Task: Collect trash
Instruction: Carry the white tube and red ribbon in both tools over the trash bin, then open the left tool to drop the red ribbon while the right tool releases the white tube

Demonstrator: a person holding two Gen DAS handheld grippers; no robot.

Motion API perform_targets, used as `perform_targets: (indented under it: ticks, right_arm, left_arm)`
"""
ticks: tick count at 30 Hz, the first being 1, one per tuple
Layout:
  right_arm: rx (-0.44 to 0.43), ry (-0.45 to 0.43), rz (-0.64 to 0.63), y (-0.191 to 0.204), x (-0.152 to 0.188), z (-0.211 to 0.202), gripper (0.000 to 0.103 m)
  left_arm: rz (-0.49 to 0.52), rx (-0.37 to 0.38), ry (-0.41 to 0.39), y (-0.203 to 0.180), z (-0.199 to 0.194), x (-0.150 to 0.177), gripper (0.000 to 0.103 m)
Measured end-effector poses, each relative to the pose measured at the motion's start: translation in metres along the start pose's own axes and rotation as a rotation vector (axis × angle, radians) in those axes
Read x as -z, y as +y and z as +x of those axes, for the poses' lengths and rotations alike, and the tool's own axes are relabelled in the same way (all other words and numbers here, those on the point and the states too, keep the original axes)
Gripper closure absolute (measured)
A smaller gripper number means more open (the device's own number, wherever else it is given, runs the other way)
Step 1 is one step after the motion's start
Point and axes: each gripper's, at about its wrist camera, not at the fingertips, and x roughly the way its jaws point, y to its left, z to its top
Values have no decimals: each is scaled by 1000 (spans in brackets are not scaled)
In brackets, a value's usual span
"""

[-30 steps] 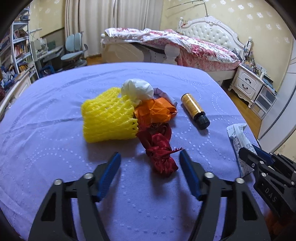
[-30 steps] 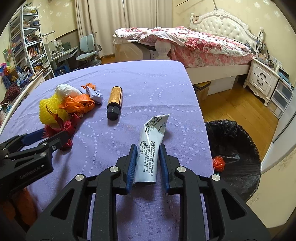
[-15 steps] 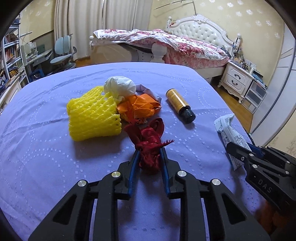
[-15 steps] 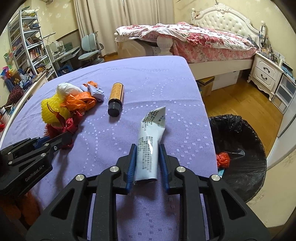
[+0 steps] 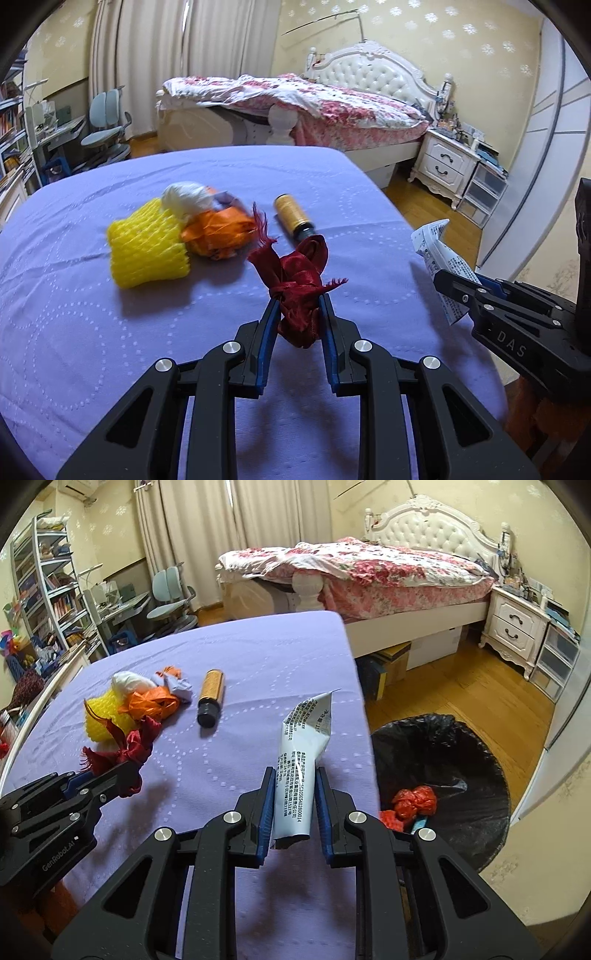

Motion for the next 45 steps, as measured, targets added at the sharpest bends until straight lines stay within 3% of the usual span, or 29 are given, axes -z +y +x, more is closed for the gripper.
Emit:
perform_targets:
  ticks: [20,28,42,45]
  right_arm:
    - [163,-54,133,-106,-1,-15,82]
    - [175,-60,149,-131,0,-11,82]
    - [188,-41,193,-161,2,1,82]
    - [196,-43,194,-162,3,1,80]
  left_arm:
    - [155,121,-9,-107,47,-36,78]
    - [219,126,11,-139,68,-40,78]
    - [271,91,35,-162,91,-40,78]
    - [271,84,46,-164,94,-38,64]
